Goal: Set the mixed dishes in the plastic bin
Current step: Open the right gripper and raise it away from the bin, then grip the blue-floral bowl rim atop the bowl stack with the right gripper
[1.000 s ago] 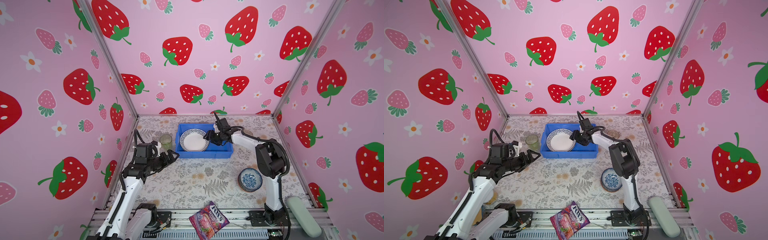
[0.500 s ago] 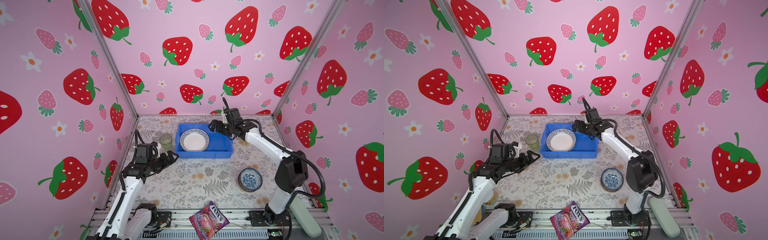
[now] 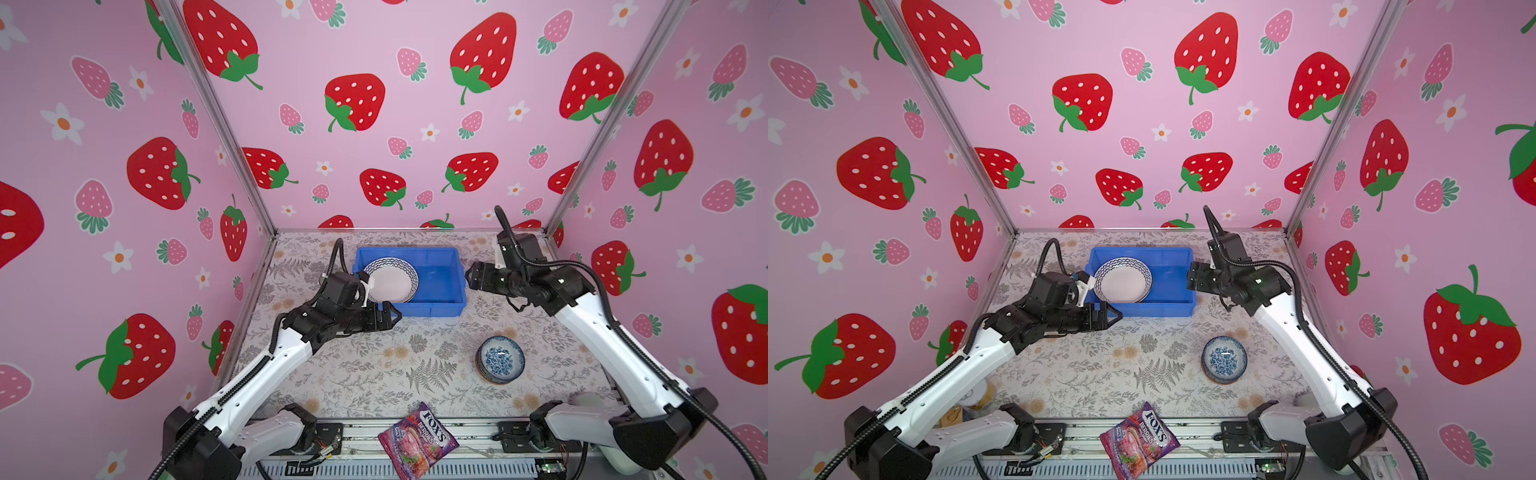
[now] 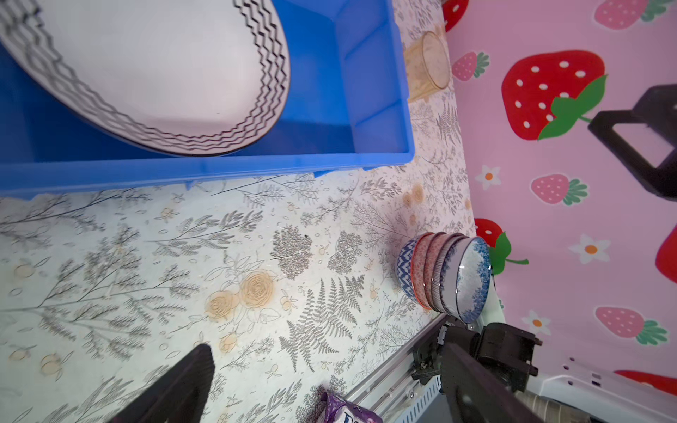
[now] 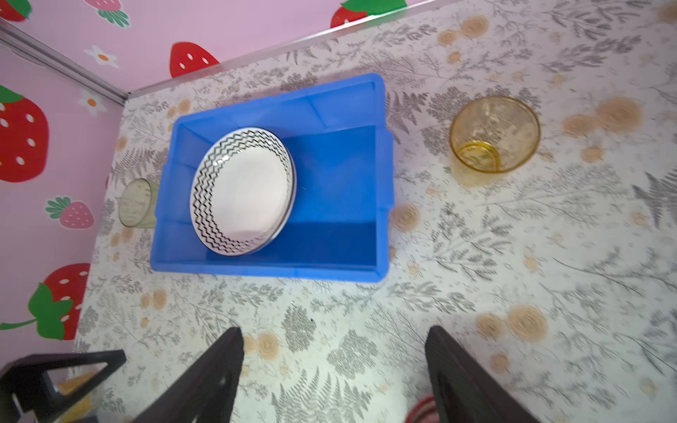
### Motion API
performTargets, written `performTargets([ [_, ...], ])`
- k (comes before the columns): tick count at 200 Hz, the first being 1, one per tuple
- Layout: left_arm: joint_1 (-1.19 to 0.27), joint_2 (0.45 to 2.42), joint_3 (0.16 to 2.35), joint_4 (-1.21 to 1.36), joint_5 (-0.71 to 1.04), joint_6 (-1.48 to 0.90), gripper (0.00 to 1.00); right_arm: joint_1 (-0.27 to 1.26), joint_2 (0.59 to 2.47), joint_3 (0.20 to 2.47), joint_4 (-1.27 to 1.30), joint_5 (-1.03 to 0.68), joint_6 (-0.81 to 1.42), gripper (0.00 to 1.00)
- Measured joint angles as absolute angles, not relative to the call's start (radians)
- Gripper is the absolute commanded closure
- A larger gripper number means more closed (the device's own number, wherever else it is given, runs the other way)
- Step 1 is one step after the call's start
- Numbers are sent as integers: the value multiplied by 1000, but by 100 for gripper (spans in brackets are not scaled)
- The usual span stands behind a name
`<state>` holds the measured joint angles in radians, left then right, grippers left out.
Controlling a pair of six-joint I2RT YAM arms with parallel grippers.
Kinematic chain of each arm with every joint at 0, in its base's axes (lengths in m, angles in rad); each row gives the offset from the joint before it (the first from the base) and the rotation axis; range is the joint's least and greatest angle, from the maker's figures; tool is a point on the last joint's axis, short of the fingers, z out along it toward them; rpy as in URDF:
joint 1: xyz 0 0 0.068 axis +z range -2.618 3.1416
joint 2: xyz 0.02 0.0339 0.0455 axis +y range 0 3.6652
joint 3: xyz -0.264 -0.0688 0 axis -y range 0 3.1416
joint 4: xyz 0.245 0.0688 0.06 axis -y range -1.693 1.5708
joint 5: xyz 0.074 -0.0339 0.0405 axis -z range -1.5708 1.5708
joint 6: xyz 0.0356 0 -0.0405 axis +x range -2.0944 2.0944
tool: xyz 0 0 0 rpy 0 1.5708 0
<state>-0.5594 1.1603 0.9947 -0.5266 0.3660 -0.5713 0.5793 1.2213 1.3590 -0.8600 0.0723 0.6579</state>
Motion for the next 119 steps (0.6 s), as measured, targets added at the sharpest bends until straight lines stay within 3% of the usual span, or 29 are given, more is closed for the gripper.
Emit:
performTargets([
  [69, -655, 1346, 1099, -469, 386, -546, 1, 573, 937, 1131, -1093, 91, 792, 33],
  [119, -692, 1420, 1162, -458, 414, -537, 1, 573, 817, 1038, -1176, 98, 870, 34],
])
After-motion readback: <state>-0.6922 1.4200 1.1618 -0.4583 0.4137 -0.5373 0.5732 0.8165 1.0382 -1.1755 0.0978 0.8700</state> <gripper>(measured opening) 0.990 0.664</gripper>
